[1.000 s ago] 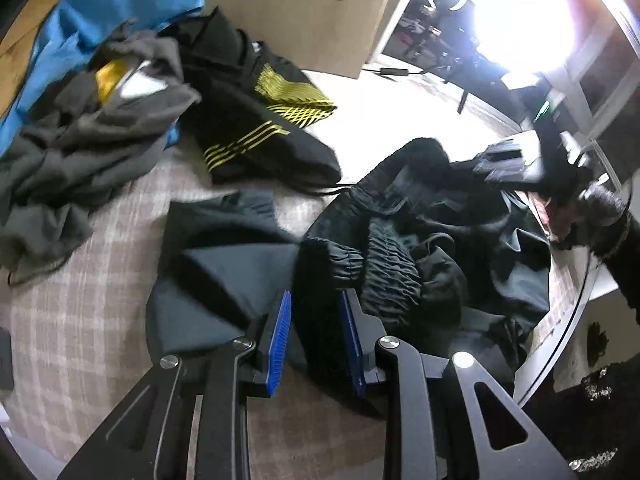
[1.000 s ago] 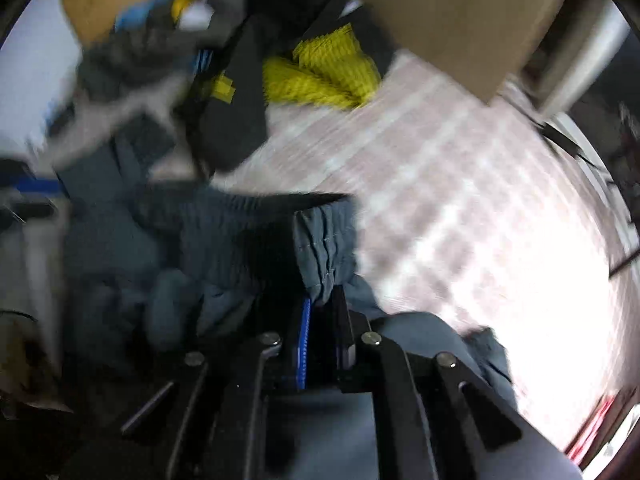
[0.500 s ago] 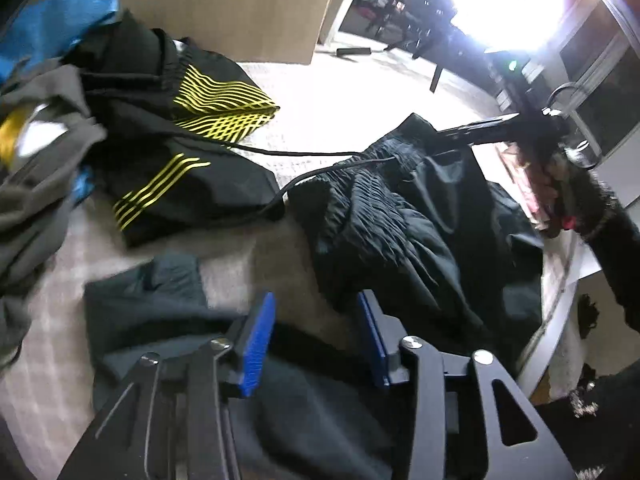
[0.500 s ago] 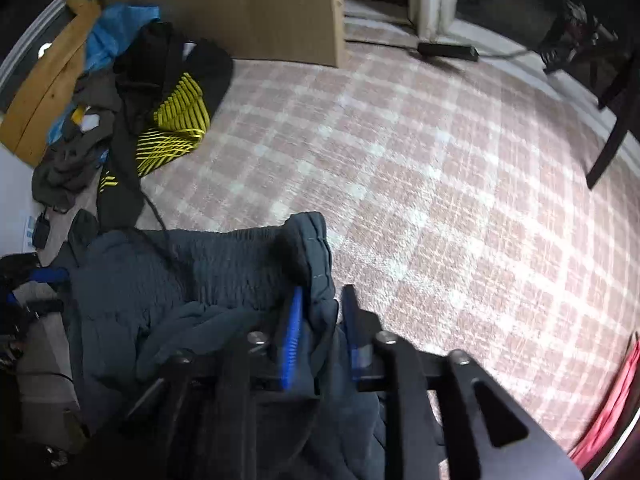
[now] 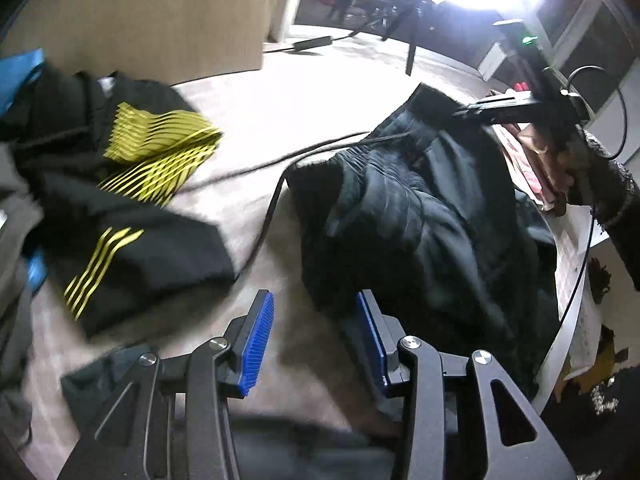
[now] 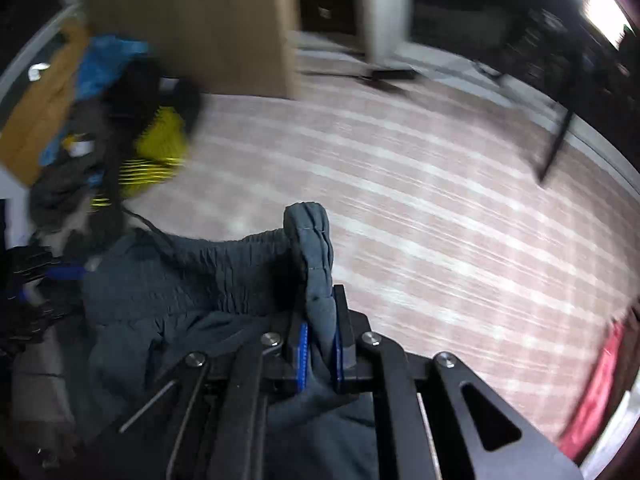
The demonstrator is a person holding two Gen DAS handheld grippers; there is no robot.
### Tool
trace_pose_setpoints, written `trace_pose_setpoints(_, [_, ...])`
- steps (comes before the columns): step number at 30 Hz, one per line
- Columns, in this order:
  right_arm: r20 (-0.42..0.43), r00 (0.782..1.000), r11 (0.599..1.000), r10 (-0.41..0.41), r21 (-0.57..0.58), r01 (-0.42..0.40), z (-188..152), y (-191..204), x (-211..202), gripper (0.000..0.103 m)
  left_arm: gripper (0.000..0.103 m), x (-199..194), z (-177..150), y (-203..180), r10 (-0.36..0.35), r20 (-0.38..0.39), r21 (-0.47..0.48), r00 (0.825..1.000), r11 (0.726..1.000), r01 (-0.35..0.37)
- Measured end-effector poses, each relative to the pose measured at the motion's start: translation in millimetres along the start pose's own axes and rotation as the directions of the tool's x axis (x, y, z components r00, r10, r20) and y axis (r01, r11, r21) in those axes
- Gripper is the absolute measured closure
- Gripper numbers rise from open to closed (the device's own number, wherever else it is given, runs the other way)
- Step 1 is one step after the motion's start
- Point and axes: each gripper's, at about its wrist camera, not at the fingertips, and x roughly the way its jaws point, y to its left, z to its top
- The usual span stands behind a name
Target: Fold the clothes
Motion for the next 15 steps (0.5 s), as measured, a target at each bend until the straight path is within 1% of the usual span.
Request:
trace_pose_setpoints(3, [-0.033, 0.999, 1.0, 0.006, 0.007, -0.006, -5.9, -3.5, 17.0, 0.094, 0.063, 24.6, 15.6, -16.7, -0.029, -0.026, 0.03, 0.999, 0.999, 0.03])
trace_pose_setpoints(4, [-0.033, 0.999, 1.0, 0.01, 0.011, -0.009, -6.4, -4.8, 18.1, 0.094, 0.063, 32.7, 20.0, -23.0, -0.032, -0.034, 0.046, 0.999, 0.998, 0.033])
trace_pose_setpoints(5, [-0.032, 0.999, 1.0, 0.015, 0.018, -0.015, -7.3, -6.6, 18.9, 0.094, 0.063, 40.2, 22.3, -29.4, -0.017, -0.039, 0.078, 0.999, 0.997, 0.02])
trace_pose_setpoints(6, [-0.031, 0.999, 0.999, 0.021, 0.025, -0.021, -8.1, -8.5, 19.7, 0.094, 0.07, 43.0, 23.1, -33.5, -0.009, -0.04, 0.096, 0.999, 0.995, 0.012])
trace_pose_setpoints(7, [-0.029, 0.999, 0.999, 0.027, 0.028, -0.026, -9.3, -10.2, 19.7, 0.094, 0.097, 35.2, 20.5, -31.8, -0.014, -0.03, 0.084, 0.999, 0.996, 0.017])
trace_pose_setpoints(8, [-0.027, 0.999, 0.999, 0.036, 0.03, -0.035, -10.1, -14.0, 16.5, 0.094, 0.101, 27.5, 17.9, -30.2, -0.02, -0.02, 0.073, 1.0, 0.997, 0.022])
trace_pose_setpoints(12, [0.003, 0.995, 0.994, 0.098, 0.057, -0.098, -14.7, -25.8, -5.7, 0.094, 0.101, -3.6, 7.7, -23.8, -0.042, 0.02, 0.026, 0.999, 0.999, 0.041])
trace_pose_setpoints(15, [0.043, 0.983, 0.982, 0.181, 0.048, -0.183, -18.5, -25.4, -28.4, 0.094, 0.101, -27.0, 0.1, -18.9, -0.057, 0.051, -0.008, 0.997, 0.998, 0.057])
